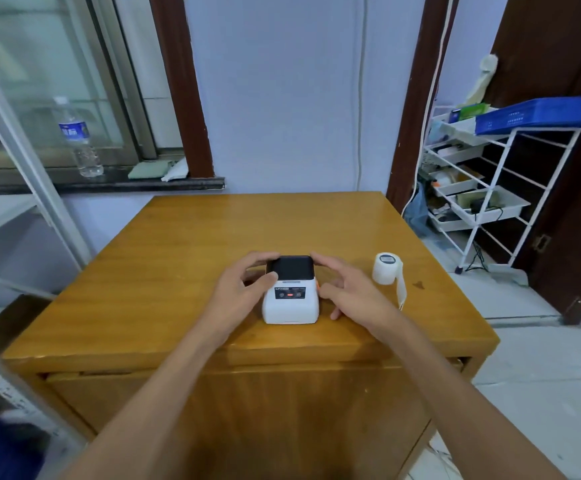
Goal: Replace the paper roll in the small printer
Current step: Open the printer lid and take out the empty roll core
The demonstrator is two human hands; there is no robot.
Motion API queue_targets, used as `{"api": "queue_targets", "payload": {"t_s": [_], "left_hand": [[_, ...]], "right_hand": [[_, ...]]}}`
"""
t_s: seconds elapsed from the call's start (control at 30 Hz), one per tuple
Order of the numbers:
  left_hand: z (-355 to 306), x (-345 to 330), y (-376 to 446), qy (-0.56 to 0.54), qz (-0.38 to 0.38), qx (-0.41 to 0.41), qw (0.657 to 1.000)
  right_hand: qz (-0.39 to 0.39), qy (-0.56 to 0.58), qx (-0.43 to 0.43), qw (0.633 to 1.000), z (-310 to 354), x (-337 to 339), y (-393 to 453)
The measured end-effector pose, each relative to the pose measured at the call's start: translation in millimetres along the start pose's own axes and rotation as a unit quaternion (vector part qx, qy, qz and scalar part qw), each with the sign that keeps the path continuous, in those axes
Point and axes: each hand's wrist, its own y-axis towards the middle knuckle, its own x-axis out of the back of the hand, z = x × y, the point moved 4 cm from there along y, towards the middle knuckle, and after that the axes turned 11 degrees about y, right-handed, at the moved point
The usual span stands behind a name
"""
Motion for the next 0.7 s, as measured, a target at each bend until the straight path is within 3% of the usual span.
{"api": "queue_targets", "payload": {"t_s": [0.47,0.7], "left_hand": [[6.7,-2.7,2.0,-0.009,0.006,0.007,1.0],[2.0,-3.1,0.0,-0.007,0.003,0.006,1.0]], "right_hand": [[0.072,0.042,-0.038,0.996,6.7,6.0,3.3],[0.147,0.011,-0.109,0.983,14.2,4.8,13.2]]}}
